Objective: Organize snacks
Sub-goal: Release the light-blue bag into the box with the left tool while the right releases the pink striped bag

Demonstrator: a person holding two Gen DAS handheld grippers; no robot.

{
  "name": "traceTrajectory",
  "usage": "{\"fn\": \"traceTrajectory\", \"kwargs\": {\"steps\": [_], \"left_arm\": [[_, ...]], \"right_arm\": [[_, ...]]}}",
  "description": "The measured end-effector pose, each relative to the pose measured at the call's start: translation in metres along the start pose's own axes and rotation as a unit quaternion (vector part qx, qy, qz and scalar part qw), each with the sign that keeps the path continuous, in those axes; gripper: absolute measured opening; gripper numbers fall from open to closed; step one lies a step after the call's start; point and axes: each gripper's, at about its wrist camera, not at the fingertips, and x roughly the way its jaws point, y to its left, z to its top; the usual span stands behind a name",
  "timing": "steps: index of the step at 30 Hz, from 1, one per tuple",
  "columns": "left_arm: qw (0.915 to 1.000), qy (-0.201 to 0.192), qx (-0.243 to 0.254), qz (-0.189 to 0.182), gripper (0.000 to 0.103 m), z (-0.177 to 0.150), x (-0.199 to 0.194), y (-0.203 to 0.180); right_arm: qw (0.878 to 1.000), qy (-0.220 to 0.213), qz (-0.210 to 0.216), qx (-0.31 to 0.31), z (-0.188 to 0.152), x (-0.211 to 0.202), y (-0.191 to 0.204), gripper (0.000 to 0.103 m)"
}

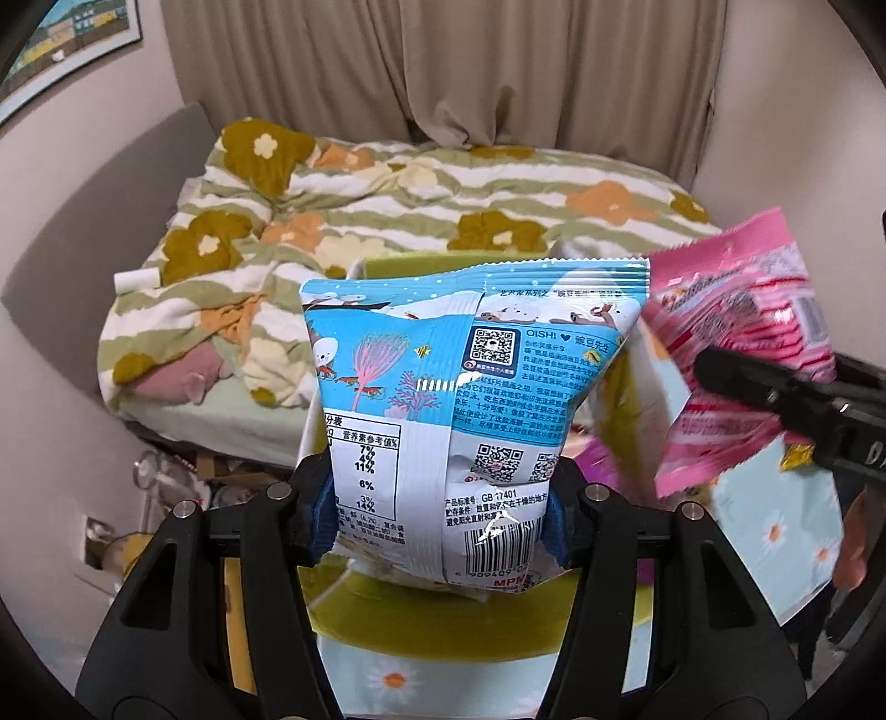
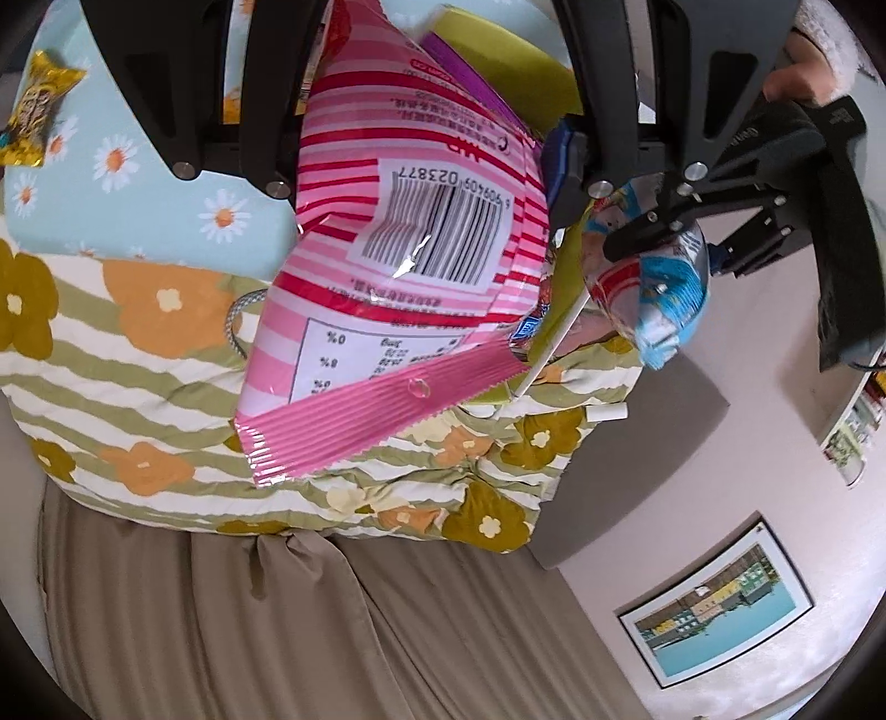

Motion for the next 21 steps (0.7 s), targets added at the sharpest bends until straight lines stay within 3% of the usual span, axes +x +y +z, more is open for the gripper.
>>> {"fn": "traceTrajectory", "kwargs": {"steps": [2, 4, 5, 14, 21], "left_arm": [[0.9999, 0.009, 0.006, -0.008, 0.063, -0.003, 0.009, 0.006], [0.9997, 0.014, 0.015, -0.011, 0.099, -0.006, 0.015, 0.011], [0.9997, 0.011, 0.019, -0.011, 0.103, -0.008, 0.015, 0.014], [0.9986, -0.010, 0.030, -0.043, 0.103, -0.014, -0.003, 0.029], [0.9987, -0.015, 0.024, -0.043, 0.103, -0.019, -0.010, 0.045]], "right_arm": [[1.000, 0.002, -0.009, 0.009, 0.000, 0.008, 0.005, 0.054], [1.000, 0.002, -0.017, 0.017, -0.001, 0.013, 0.007, 0.054], [1.000, 0.003, -0.021, 0.021, -0.002, 0.015, 0.008, 0.054], [0.998, -0.004, -0.048, 0.039, -0.001, 0.015, 0.022, 0.055], [0.998, -0.003, -0.046, 0.032, 0.007, 0.023, 0.041, 0.056]]}}
